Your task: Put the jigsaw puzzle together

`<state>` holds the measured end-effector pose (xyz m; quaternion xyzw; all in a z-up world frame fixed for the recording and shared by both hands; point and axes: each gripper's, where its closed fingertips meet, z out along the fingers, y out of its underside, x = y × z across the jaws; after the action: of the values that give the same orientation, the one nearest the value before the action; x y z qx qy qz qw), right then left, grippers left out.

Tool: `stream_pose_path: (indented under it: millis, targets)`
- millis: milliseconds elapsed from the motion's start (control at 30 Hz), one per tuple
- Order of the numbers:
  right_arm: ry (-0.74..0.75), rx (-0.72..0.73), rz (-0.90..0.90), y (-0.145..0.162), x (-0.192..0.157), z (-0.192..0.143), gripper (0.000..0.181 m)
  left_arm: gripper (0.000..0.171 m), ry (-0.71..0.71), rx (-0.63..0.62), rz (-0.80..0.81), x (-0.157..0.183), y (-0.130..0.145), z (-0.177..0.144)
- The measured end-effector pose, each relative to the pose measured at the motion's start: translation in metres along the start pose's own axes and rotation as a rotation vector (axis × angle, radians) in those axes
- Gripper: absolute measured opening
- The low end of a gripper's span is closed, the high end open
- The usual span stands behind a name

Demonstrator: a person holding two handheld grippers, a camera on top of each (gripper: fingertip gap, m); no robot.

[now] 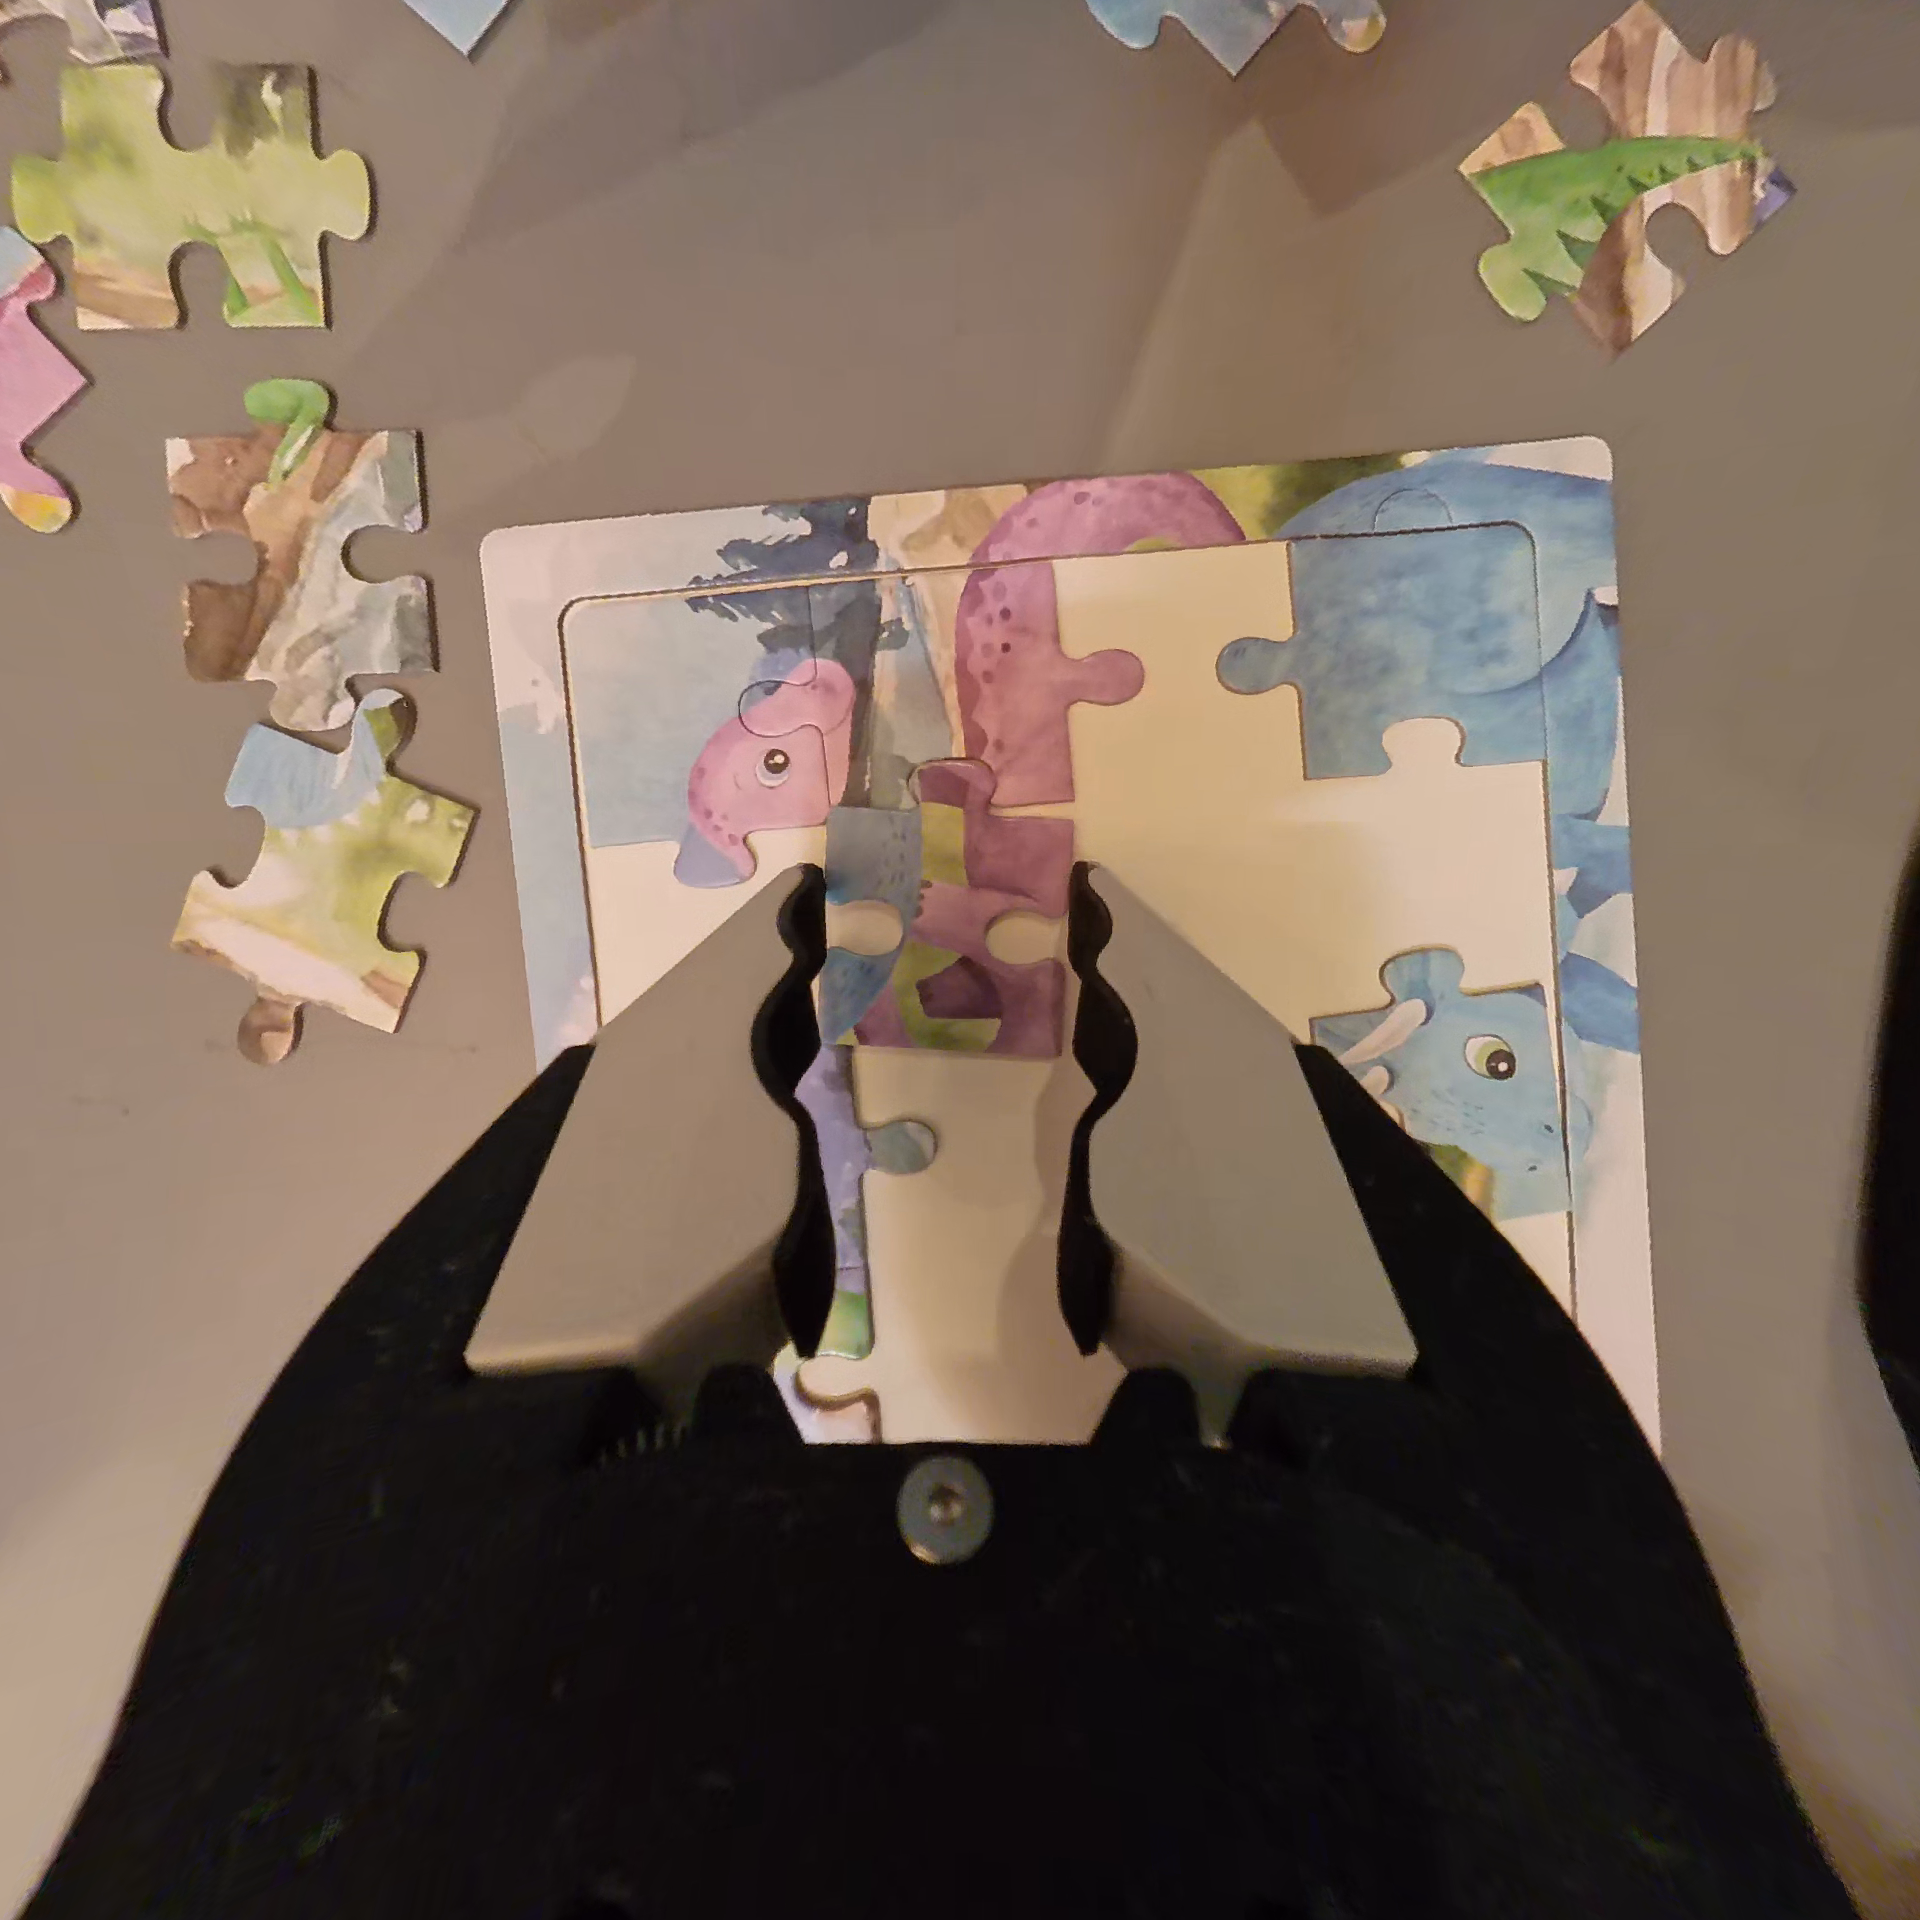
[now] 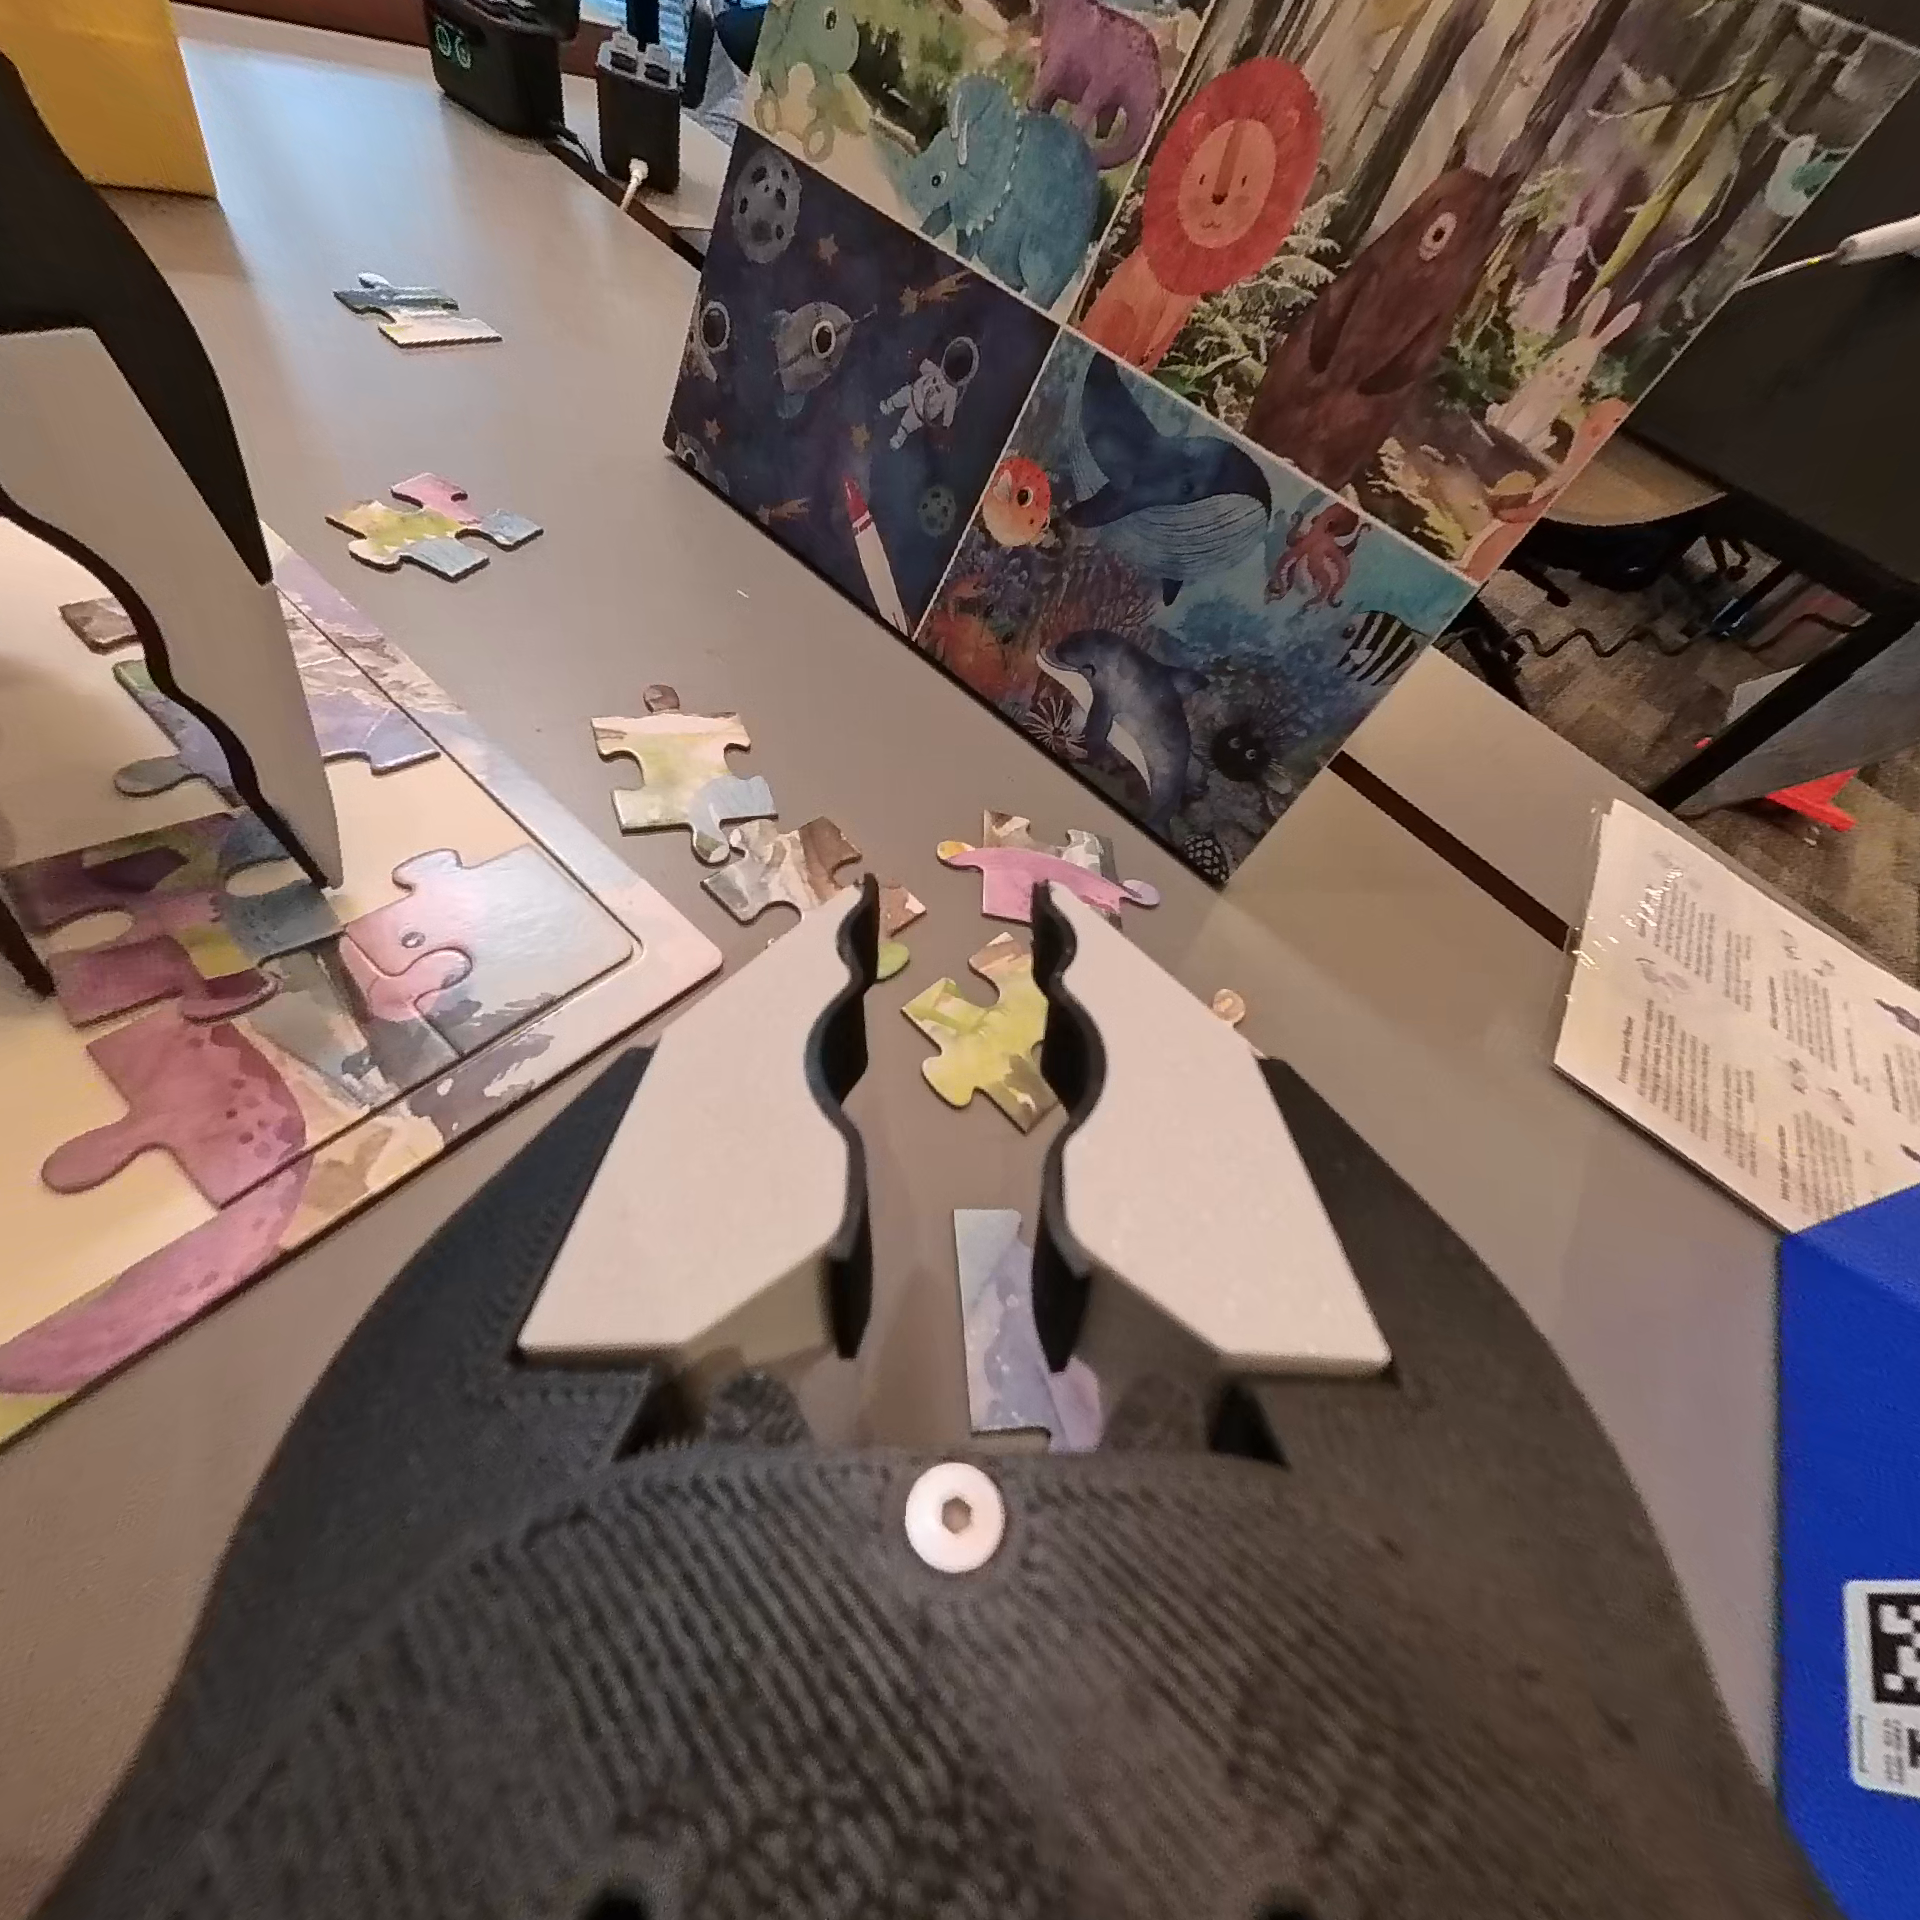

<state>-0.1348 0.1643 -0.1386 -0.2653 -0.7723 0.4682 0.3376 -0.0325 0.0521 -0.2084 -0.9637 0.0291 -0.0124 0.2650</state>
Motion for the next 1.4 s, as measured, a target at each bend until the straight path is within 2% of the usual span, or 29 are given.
stream_pose_path:
  millis: [833, 900, 1000, 1067, 1200, 1333, 1400]
  targets:
    - [-0.011, 0.006, -0.016, -0.003, -0.004, 0.000, 0.029, 0.051, 0.001, -0.019, -0.070, 0.003, -0.001, -0.003]
    - [-0.103, 0.037, -0.004, -0.010, -0.020, -0.002, 0.028, 0.051, -0.004, -0.021, -0.069, 0.003, 0.000, -0.004]
    - [-0.412, 0.081, 0.006, -0.024, -0.073, -0.014, 0.008, 0.052, -0.024, -0.023, -0.074, 0.000, 0.005, -0.004]
    - [-0.548, 0.062, -0.034, -0.025, -0.101, -0.021, 0.000, 0.060, -0.066, -0.029, -0.072, -0.004, 0.012, -0.005]
    - [-0.663, -0.020, -0.172, -0.014, -0.141, -0.023, 0.000, 0.064, -0.087, 0.042, -0.110, -0.004, 0.016, -0.013]
    - [-0.760, -0.092, -0.185, -0.002, -0.167, -0.020, 0.000, 0.063, -0.037, 0.136, -0.136, 0.005, 0.009, -0.015]
    - [-0.767, -0.129, -0.188, 0.006, -0.170, -0.017, 0.000, 0.063, -0.046, 0.126, -0.122, 0.006, 0.010, -0.014]
